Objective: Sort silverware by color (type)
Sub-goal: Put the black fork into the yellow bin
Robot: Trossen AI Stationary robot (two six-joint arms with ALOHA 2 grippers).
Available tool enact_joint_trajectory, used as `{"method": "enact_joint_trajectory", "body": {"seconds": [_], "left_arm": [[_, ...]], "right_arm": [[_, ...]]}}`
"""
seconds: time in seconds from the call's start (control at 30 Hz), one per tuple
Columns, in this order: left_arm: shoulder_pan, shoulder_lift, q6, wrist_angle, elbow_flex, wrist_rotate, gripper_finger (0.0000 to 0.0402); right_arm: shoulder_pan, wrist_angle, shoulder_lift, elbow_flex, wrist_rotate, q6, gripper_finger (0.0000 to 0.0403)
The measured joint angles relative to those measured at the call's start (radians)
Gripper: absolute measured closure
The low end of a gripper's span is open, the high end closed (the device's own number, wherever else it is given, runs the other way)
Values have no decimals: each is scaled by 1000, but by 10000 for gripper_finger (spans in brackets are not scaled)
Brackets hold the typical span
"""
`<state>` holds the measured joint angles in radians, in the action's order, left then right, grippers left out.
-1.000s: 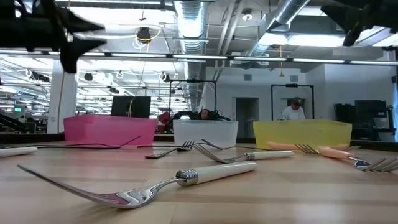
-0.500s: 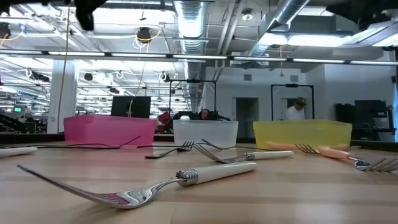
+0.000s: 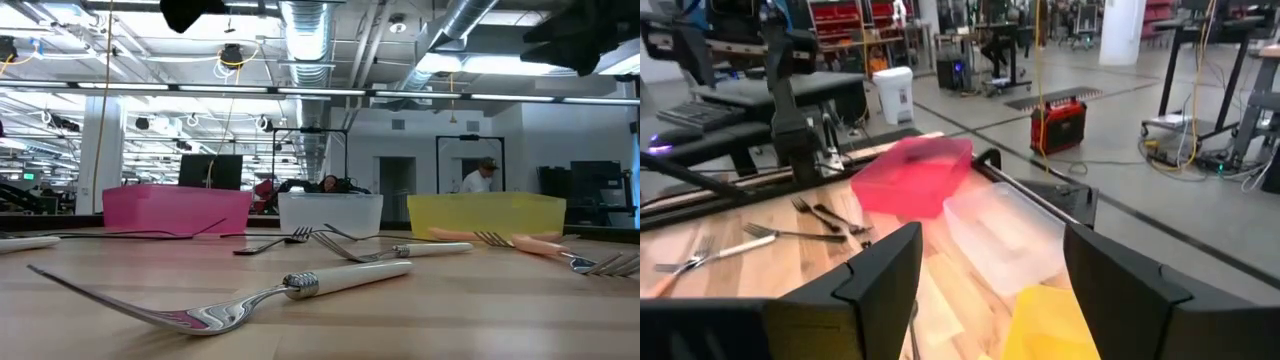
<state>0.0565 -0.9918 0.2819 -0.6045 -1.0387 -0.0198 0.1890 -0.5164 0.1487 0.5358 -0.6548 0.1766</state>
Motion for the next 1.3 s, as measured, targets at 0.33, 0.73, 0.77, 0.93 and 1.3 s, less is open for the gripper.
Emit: {"method": "enact_joint_trajectory", "body": {"seconds": [0.33,0.73,0.77,0.93,1.3], "left_arm": [[204,-134,135,-40,78,-244,148],[397,-142,694,-69,311,-448,148],[402,-140,718,-68,324,-467,148],[451,-140,784,-66,399,-542,149],[501,-150,951,-29,538,-603,148]], "right_arm": [[0,-3,79,1,2,10,132],[0,2,198,1,2,10,132],[0,0,206,1,2,10,132],[0,-1,248,1,3,34,132],[-1,1,333,1,1,62,132]]}}
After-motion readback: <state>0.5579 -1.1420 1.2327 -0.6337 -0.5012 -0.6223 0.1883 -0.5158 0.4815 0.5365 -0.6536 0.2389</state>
